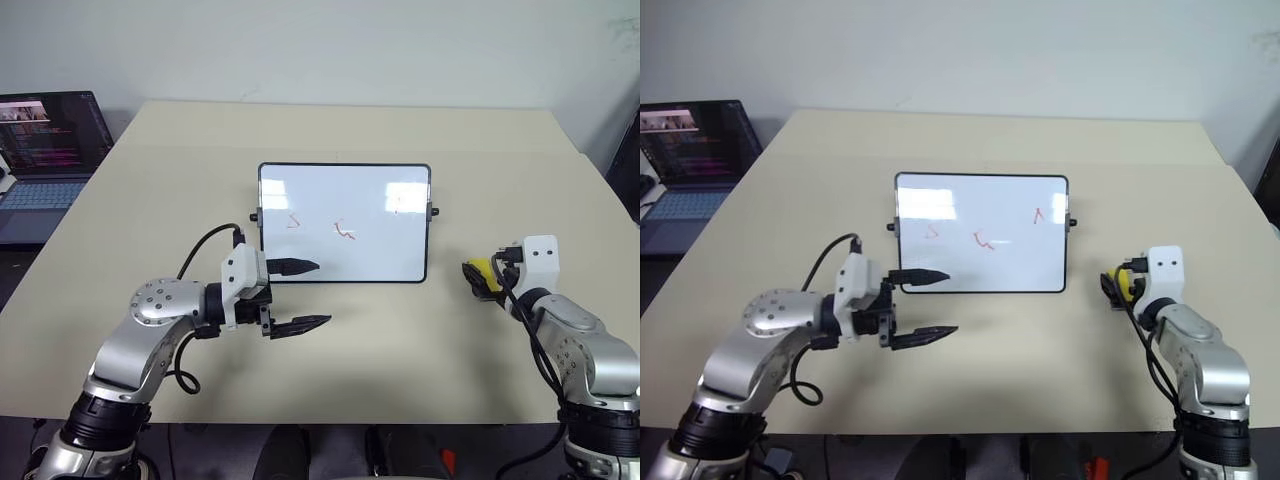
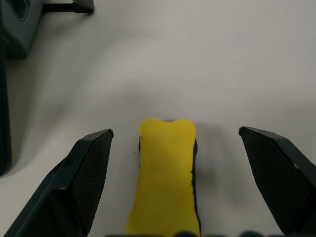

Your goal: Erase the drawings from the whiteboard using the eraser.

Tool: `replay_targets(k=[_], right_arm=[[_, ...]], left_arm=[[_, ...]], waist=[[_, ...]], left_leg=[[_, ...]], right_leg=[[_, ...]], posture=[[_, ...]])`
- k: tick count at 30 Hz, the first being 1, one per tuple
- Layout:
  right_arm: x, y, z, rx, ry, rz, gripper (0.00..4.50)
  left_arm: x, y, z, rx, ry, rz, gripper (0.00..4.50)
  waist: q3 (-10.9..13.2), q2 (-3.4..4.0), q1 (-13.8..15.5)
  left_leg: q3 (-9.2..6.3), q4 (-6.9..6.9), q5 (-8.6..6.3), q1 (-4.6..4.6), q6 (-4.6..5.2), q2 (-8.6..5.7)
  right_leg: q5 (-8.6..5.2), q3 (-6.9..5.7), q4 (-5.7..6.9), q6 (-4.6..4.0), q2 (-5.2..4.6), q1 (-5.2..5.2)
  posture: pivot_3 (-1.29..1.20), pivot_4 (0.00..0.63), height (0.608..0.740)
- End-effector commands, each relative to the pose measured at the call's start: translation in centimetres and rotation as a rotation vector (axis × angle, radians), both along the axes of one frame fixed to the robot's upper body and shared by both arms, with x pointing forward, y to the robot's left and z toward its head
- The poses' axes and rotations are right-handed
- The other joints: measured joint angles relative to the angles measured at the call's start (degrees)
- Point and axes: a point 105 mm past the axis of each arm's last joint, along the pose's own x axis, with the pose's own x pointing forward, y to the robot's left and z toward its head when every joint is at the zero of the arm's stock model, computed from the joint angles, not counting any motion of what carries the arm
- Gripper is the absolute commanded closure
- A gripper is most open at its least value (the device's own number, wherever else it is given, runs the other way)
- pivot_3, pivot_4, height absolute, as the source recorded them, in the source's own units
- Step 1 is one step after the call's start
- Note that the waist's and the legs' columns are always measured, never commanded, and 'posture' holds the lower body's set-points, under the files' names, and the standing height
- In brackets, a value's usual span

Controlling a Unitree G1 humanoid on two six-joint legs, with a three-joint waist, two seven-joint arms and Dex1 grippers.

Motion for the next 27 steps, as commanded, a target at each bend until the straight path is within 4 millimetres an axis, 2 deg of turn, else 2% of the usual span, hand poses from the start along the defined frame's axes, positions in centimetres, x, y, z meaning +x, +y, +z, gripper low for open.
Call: replay_targets(k=[1, 7, 8, 10, 16, 18, 23, 27], right_arm=[[0.4, -0.1, 0.9, -0.012, -0.050, 0.003, 0.03], [0.6, -0.3, 0.3, -0.007, -0.038, -0.011, 0.03], [0.7, -0.3, 0.2, -0.007, -0.035, -0.011, 0.20], [0.7, -0.3, 0.0, -0.009, -0.029, -0.012, 0.63], [1.0, 0.0, -0.4, -0.007, -0.017, -0.004, 2.82], [1.0, 0.1, -0.4, -0.004, -0.019, -0.002, 3.35], [0.8, 0.1, 0.5, -0.011, -0.059, 0.007, 3.37], [-0.4, 1.0, 1.6, -0.067, -0.099, 0.085, 3.37]], left_arm=[[-0.2, 0.2, 1.0, -0.001, -0.057, 0.002, 0.00], [-0.2, 0.4, 0.7, 0.001, -0.058, 0.013, 0.00], [-0.3, 0.4, 0.7, 0.001, -0.058, 0.014, 0.00], [-0.3, 0.5, 0.7, 0.001, -0.058, 0.015, 0.00], [-0.5, 0.6, 0.6, 0.003, -0.053, 0.024, 0.00], [-0.5, 0.7, 0.6, 0.001, -0.049, 0.029, 0.00], [-0.2, 1.4, 0.3, -0.009, -0.026, 0.096, 0.00], [0.0, 2.4, -0.1, -0.017, -0.011, 0.199, 0.00]], waist=[[0.0, 0.00, 0.0], [0.0, 0.00, 0.0], [0.0, 0.00, 0.0], [0.0, 0.00, 0.0], [0.0, 0.00, 0.0], [0.0, 0.00, 0.0], [0.0, 0.00, 0.0], [0.0, 0.01, 0.0]], left_leg=[[0.00, 0.00, 0.00, 0.00, 0.00, 0.00], [0.01, 0.01, 0.00, 0.00, 0.00, 0.00], [0.01, 0.01, 0.00, 0.00, 0.00, 0.00], [0.01, 0.01, 0.00, 0.01, 0.00, 0.00], [0.02, 0.03, 0.00, 0.05, 0.00, 0.00], [0.02, 0.06, 0.00, 0.05, 0.00, 0.00], [0.05, 0.07, 0.00, 0.10, 0.00, 0.00], [0.05, 0.06, 0.00, 0.10, 0.00, 0.02]], right_leg=[[0.00, 0.00, 0.00, 0.00, 0.00, 0.00], [0.00, 0.00, 0.02, 0.00, 0.00, 0.00], [0.00, 0.01, 0.03, 0.00, 0.00, 0.00], [0.00, 0.01, 0.04, 0.00, 0.00, 0.00], [0.00, 0.03, 0.12, 0.00, 0.00, 0.00], [0.00, 0.03, 0.15, 0.00, 0.00, 0.00], [0.00, 0.06, 0.24, 0.00, 0.00, 0.00], [0.00, 0.07, 0.26, 0.00, 0.00, -0.03]], posture=[[0.00, 0.150, 0.740], [0.00, 0.150, 0.740], [0.00, 0.150, 0.740], [0.00, 0.150, 0.740], [0.00, 0.150, 0.740], [0.00, 0.150, 0.740], [0.00, 0.150, 0.740], [0.00, 0.150, 0.740]])
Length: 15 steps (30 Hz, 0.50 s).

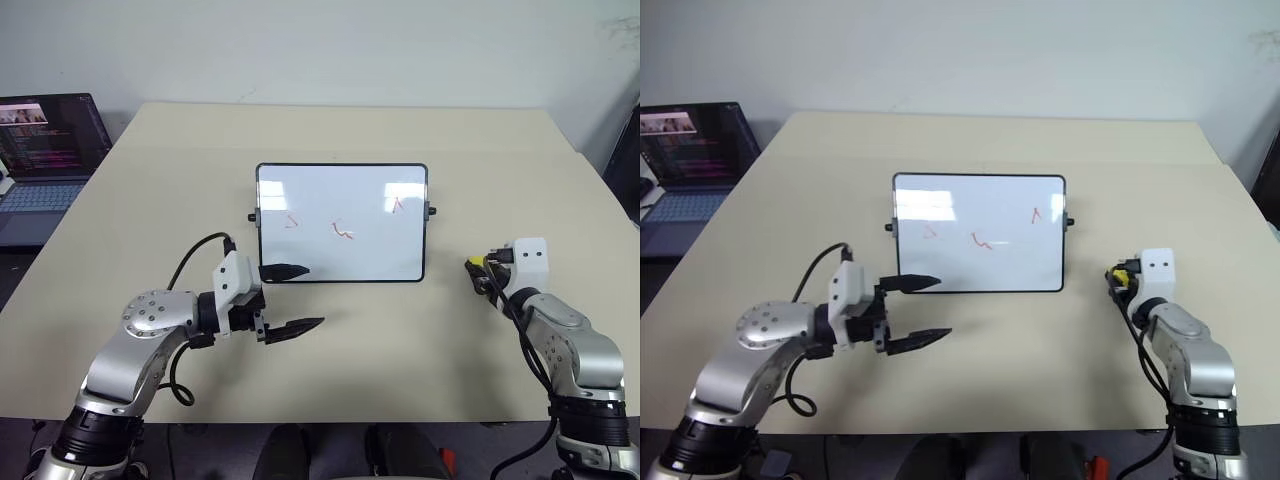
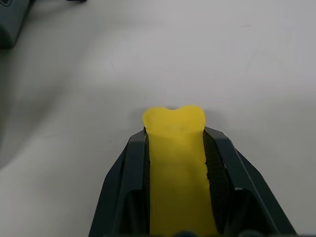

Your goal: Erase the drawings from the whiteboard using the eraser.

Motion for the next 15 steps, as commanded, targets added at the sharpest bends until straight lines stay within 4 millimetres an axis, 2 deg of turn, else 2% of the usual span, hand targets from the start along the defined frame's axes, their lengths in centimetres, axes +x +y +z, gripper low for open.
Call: replay_targets(k=[1, 5, 9, 11, 15], right_arm=[[-1.3, 1.4, 2.8, -0.080, -0.111, 0.116, 3.37], [-4.1, 5.2, 4.6, -0.094, -0.160, 0.331, 3.37], [-5.7, 10.5, 6.2, -0.034, -0.206, 0.563, 3.37], [-5.5, 13.0, 7.0, -0.034, -0.239, 0.647, 3.38], [-3.5, 15.6, 8.4, -0.074, -0.293, 0.693, 3.38]], left_arm=[[-0.1, 0.9, 1.0, -0.008, -0.052, 0.095, 0.00], [-0.1, 2.2, 1.5, -0.058, -0.058, 0.238, 0.00], [0.0, 4.0, 1.9, -0.050, -0.056, 0.328, 0.00], [0.3, 5.5, 1.7, -0.004, -0.061, 0.381, 0.00], [0.6, 6.8, 1.8, 0.009, -0.059, 0.426, 0.00]], waist=[[0.0, 0.00, 0.0], [0.0, 0.00, 0.0], [0.0, -0.01, -0.1], [0.0, -0.06, -0.3], [0.0, -0.05, -0.2]], left_leg=[[0.00, 0.00, 0.00, -0.01, 0.00, 0.00], [-0.02, -0.01, 0.00, -0.04, 0.00, 0.02], [-0.02, 0.02, 0.00, 0.12, -0.01, 0.03], [0.03, 0.01, 0.01, 0.33, -0.01, 0.03], [0.04, 0.01, 0.03, 0.48, 0.00, 0.03]], right_leg=[[0.00, 0.00, -0.01, 0.00, 0.00, 0.00], [-0.01, -0.01, -0.04, 0.01, -0.02, -0.01], [-0.01, -0.01, 0.17, 0.02, -0.01, 0.03], [-0.02, 0.03, 0.30, 0.04, 0.01, 0.08], [-0.15, 0.06, 0.48, 0.25, 0.04, 0.09]], posture=[[0.00, 0.150, 0.740], [0.00, 0.150, 0.740], [0.00, 0.150, 0.740], [0.00, 0.150, 0.740], [0.00, 0.150, 0.740]])
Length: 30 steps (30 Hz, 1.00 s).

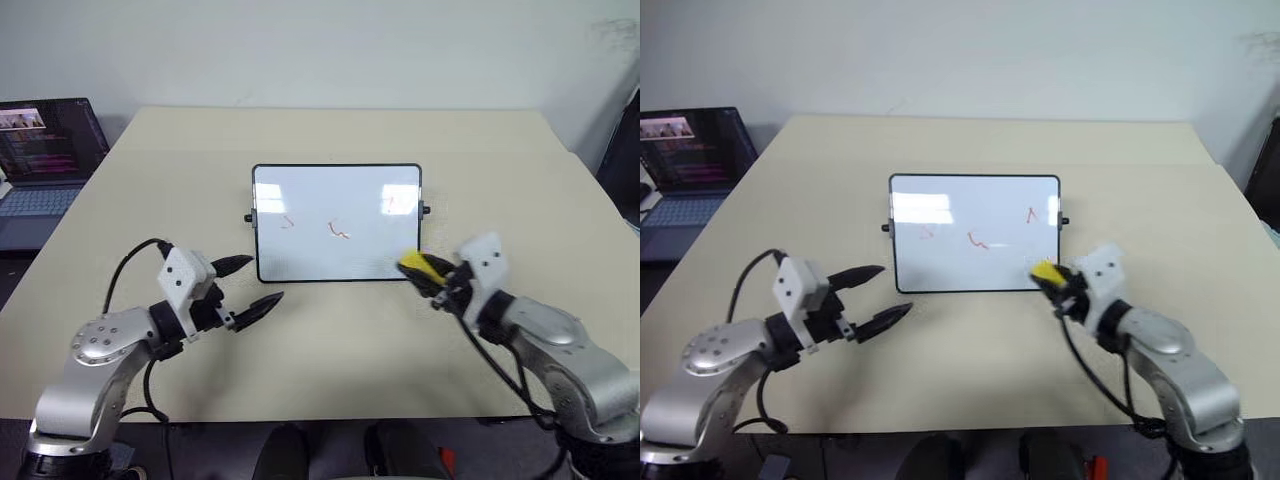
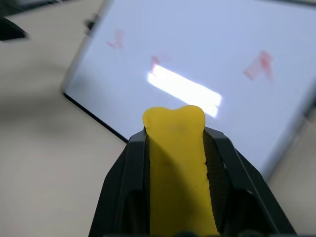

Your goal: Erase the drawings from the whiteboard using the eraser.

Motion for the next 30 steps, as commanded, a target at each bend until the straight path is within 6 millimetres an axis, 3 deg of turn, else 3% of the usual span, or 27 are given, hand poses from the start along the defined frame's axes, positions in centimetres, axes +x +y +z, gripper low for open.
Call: replay_targets(k=[1, 5, 11, 17, 24, 30], right_arm=[[1.5, 1.8, 1.4, -0.063, -0.091, 0.029, 3.38], [3.2, 5.6, 2.8, -0.129, -0.166, 0.139, 3.38], [4.9, 11.4, 3.2, -0.317, -0.304, 0.299, 3.38], [7.1, 15.5, 3.5, -0.401, -0.395, 0.335, 3.38], [10.6, 16.2, 3.5, -0.455, -0.432, 0.250, 3.38], [11.9, 14.4, -0.4, -0.573, -0.354, 0.263, 3.38]], left_arm=[[0.2, 1.2, 0.9, 0.030, -0.036, 0.039, 0.00], [0.1, 1.6, 0.6, 0.053, -0.029, 0.050, 0.00], [0.7, 2.5, 0.9, 0.080, -0.040, 0.074, 0.00], [0.6, 1.8, 0.8, 0.091, -0.027, 0.021, 0.00], [0.3, 1.2, 1.1, 0.090, -0.031, -0.026, 0.00], [0.5, 1.2, 1.6, 0.081, -0.052, -0.028, 0.00]], waist=[[0.0, -0.02, 0.0], [0.0, -0.04, 0.1], [0.0, -0.03, 0.0], [0.0, -0.05, 0.0], [0.0, -0.07, 0.1], [0.0, -0.08, 0.0]], left_leg=[[0.01, 0.01, 0.00, 0.00, 0.00, 0.00], [0.10, 0.00, 0.00, -0.08, 0.00, -0.02], [0.07, -0.06, -0.01, -0.12, 0.00, 0.03], [0.06, -0.05, -0.01, -0.15, 0.00, 0.04], [0.04, -0.05, -0.01, -0.17, 0.00, 0.03], [0.04, -0.06, -0.01, -0.16, 0.00, 0.03]], right_leg=[[0.00, 0.00, 0.00, 0.00, 0.00, 0.00], [0.14, 0.05, -0.05, -0.26, -0.03, -0.07], [0.05, -0.01, -0.07, -0.43, -0.03, -0.12], [0.05, -0.05, -0.06, -0.45, -0.07, -0.13], [0.05, -0.10, -0.05, -0.46, -0.13, -0.14], [0.05, -0.10, -0.03, -0.48, -0.15, -0.14]], posture=[[0.00, 0.150, 0.740], [0.00, 0.150, 0.740], [0.00, 0.150, 0.740], [0.00, 0.150, 0.740], [0.00, 0.150, 0.740], [0.00, 0.150, 0.740]])
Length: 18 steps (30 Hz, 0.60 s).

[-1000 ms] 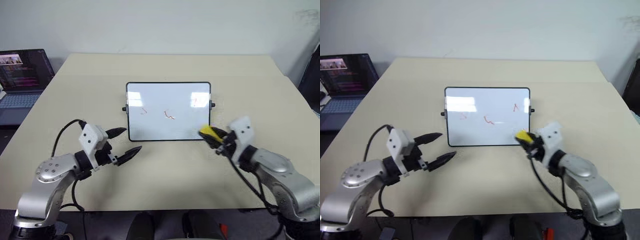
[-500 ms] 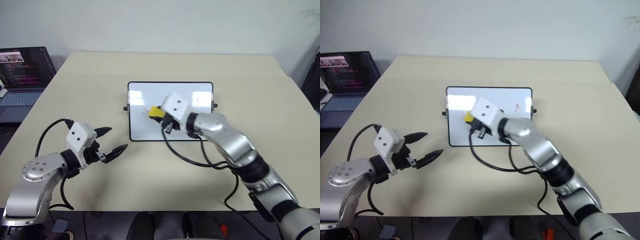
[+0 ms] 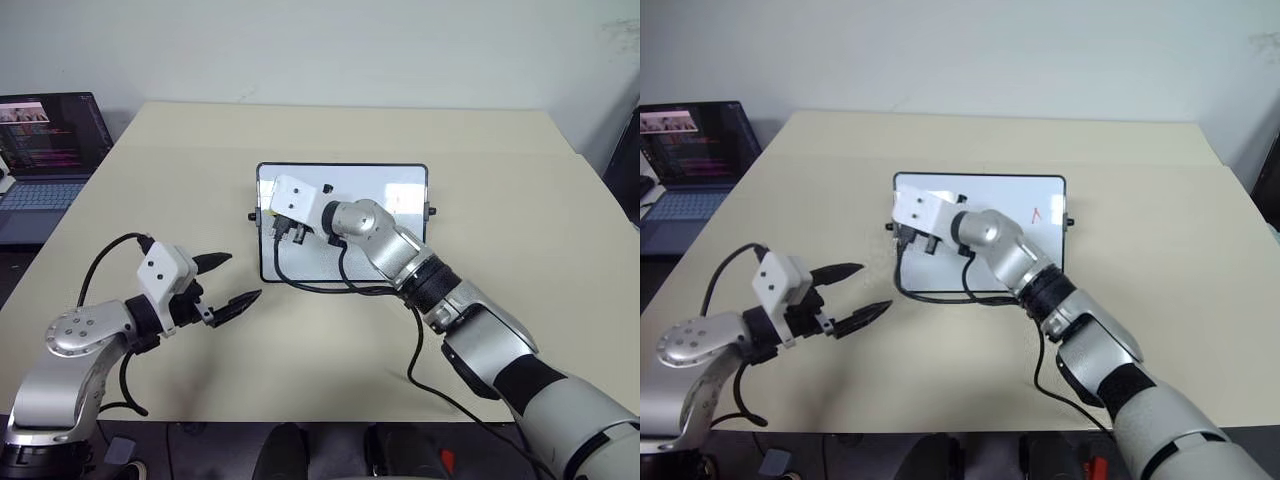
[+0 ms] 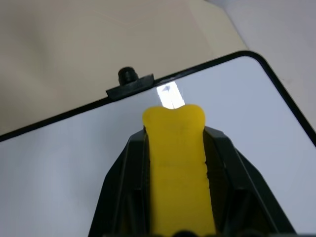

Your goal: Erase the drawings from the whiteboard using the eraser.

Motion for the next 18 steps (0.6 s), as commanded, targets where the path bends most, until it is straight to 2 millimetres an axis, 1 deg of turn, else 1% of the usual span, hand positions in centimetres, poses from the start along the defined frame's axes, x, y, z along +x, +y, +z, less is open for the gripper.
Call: replay_targets(k=[1, 4, 7, 8, 11, 12, 14, 16, 17, 18], right_arm=[[0.4, -1.4, -2.0, -0.077, 0.039, -0.009, 3.38], [0.0, -1.9, -3.4, -0.134, 0.068, 0.017, 3.38], [0.1, -2.2, -3.4, -0.143, 0.046, 0.010, 3.38], [0.5, -2.2, -2.7, -0.126, 0.016, -0.007, 3.38], [1.8, -2.3, 1.0, -0.011, -0.114, -0.080, 3.38], [2.0, -2.3, 1.5, 0.000, -0.135, -0.089, 3.38], [2.0, -2.6, 0.8, -0.032, -0.119, -0.086, 3.38], [1.8, -2.9, -0.9, -0.097, -0.073, -0.067, 3.38], [1.4, -3.0, -1.9, -0.129, -0.033, -0.047, 3.38], [1.1, -3.1, -2.6, -0.148, -0.007, -0.033, 3.38]], left_arm=[[-0.1, -0.1, 1.3, 0.012, -0.050, -0.021, 0.00], [0.0, -0.1, 1.3, 0.010, -0.052, -0.022, 0.00], [0.0, -0.1, 1.2, 0.012, -0.051, -0.022, 0.00], [0.1, 0.0, 1.2, 0.013, -0.050, -0.021, 0.00], [0.1, 0.1, 1.0, 0.013, -0.046, -0.018, 0.00], [0.1, 0.1, 1.0, 0.014, -0.046, -0.019, 0.00], [0.2, 0.0, 1.0, 0.012, -0.048, -0.021, 0.00], [0.3, 0.0, 1.1, 0.010, -0.050, -0.022, 0.00], [0.3, 0.0, 1.1, 0.009, -0.051, -0.023, 0.00], [0.3, 0.0, 1.1, 0.009, -0.051, -0.024, 0.00]], waist=[[0.0, 0.00, 0.0], [0.0, -0.01, 0.1], [0.0, -0.01, 0.0], [0.0, -0.01, 0.1], [0.0, 0.00, 0.1], [0.0, 0.01, 0.1], [0.0, 0.00, 0.1], [0.0, -0.01, 0.1], [0.0, -0.01, 0.1], [0.0, -0.03, 0.1]], left_leg=[[-0.01, 0.00, 0.00, 0.03, 0.00, 0.00], [-0.04, 0.01, 0.00, 0.10, 0.00, 0.00], [-0.04, 0.03, 0.00, 0.17, 0.00, 0.00], [-0.04, 0.04, 0.00, 0.19, 0.00, 0.00], [-0.11, 0.04, 0.01, 0.20, 0.00, 0.00], [-0.12, 0.05, 0.02, 0.19, 0.00, 0.00], [-0.12, 0.06, 0.03, 0.18, -0.01, -0.01], [-0.11, 0.06, 0.03, 0.18, -0.01, -0.01], [-0.11, 0.04, 0.03, 0.17, -0.01, -0.01], [-0.10, 0.03, 0.03, 0.16, -0.01, -0.01]], right_leg=[[0.00, -0.01, 0.02, 0.00, 0.00, 0.01], [0.00, -0.03, 0.06, 0.00, 0.00, 0.07], [0.01, -0.03, 0.12, -0.02, 0.00, 0.12], [0.03, -0.03, 0.14, -0.05, 0.00, 0.11], [0.05, -0.10, 0.19, -0.09, 0.01, 0.11], [0.06, -0.11, 0.21, -0.11, 0.01, 0.11], [0.08, -0.12, 0.20, -0.14, 0.01, 0.10], [0.08, -0.11, 0.18, -0.14, 0.01, 0.11], [0.08, -0.11, 0.16, -0.14, 0.01, 0.11], [0.08, -0.10, 0.15, -0.14, 0.01, 0.11]], posture=[[0.00, 0.150, 0.740], [0.00, 0.150, 0.740], [0.00, 0.150, 0.740], [0.00, 0.150, 0.740], [0.00, 0.150, 0.740], [0.00, 0.150, 0.740], [0.00, 0.150, 0.740], [0.00, 0.150, 0.740], [0.00, 0.150, 0.740], [0.00, 0.150, 0.740]])
